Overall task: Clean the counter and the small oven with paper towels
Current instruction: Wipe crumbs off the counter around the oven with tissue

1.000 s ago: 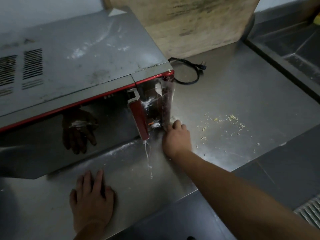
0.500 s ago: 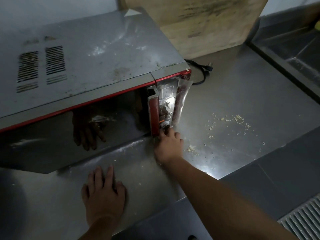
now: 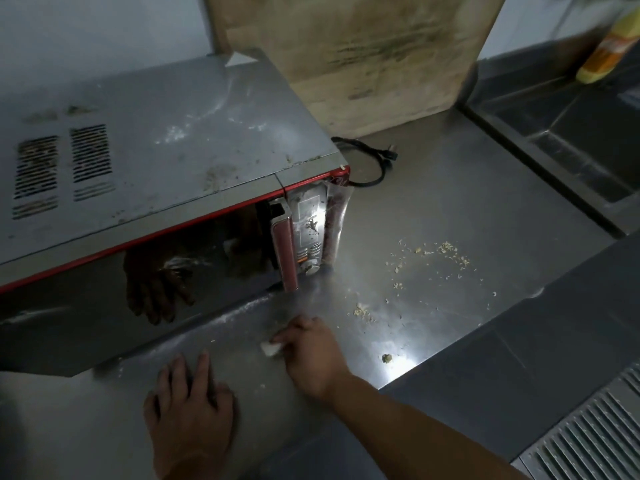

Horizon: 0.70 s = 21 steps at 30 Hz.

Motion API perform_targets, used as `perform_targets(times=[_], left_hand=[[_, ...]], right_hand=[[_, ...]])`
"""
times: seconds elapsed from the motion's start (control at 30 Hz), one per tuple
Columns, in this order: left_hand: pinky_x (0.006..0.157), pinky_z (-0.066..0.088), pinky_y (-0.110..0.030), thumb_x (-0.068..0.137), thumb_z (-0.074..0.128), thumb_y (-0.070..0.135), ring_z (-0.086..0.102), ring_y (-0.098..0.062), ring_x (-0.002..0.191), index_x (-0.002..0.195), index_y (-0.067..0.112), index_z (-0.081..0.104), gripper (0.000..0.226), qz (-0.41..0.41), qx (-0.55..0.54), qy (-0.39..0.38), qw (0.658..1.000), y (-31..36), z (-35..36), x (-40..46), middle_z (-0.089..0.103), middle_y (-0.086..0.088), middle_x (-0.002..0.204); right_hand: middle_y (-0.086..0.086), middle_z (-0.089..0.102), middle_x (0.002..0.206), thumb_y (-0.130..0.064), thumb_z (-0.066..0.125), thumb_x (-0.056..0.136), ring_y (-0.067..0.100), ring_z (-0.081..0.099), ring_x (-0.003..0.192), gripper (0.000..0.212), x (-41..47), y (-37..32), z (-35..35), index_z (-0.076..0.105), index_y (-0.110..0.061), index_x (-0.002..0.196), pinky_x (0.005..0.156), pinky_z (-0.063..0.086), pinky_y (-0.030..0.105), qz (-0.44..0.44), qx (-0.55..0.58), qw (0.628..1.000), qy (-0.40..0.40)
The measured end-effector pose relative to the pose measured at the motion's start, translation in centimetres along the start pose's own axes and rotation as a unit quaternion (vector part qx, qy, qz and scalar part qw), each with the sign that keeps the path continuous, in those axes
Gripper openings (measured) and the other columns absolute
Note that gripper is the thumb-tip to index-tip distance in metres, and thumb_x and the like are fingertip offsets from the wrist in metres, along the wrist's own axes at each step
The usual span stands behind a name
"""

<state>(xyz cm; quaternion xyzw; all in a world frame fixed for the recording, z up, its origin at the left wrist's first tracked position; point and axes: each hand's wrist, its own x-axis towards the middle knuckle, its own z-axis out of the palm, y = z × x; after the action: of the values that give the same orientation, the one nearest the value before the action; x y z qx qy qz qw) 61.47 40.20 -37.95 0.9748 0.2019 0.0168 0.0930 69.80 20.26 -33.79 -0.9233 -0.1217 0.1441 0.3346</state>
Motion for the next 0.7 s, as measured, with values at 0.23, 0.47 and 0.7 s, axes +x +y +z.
perform_targets(times=[0.23,0.47,0.7], left_hand=[[0.106,0.030,-0.059,0.077,0.039,0.046,0.044,-0.043,0.133,0.136,0.014,0.061,0.071,0.015,-0.020,0.079,0.997,0.2,0.9,0.0,0.049,-0.025,0.145],[0.107,0.027,-0.060,0.074,0.038,0.052,0.033,-0.042,0.141,0.136,0.017,0.061,0.075,0.046,0.082,0.022,0.995,-2.1,2.6,0.7,0.040,-0.019,0.154],[0.108,0.028,-0.059,0.078,0.040,0.049,0.033,-0.037,0.143,0.138,0.016,0.060,0.072,0.032,0.060,0.030,0.997,-2.0,2.1,0.6,0.043,-0.018,0.153]], right_hand=[[0.010,0.063,0.107,-0.007,0.060,0.088,0.027,0.061,0.100,0.029,1.4,11.2,-13.3,0.072,-0.014,0.113,0.084,0.041,0.025,0.093,0.006,0.966,0.240],[0.021,0.059,0.114,-0.027,0.051,0.098,0.041,0.059,0.104,0.031,5.4,23.3,-25.8,0.068,-0.016,0.121,0.090,0.046,0.036,0.285,-0.123,0.908,0.281],[0.017,0.059,0.121,-0.023,0.048,0.094,0.037,0.051,0.117,0.030,7.0,23.4,-22.7,0.068,-0.017,0.116,0.096,0.044,0.036,0.311,-0.150,0.914,0.212]])
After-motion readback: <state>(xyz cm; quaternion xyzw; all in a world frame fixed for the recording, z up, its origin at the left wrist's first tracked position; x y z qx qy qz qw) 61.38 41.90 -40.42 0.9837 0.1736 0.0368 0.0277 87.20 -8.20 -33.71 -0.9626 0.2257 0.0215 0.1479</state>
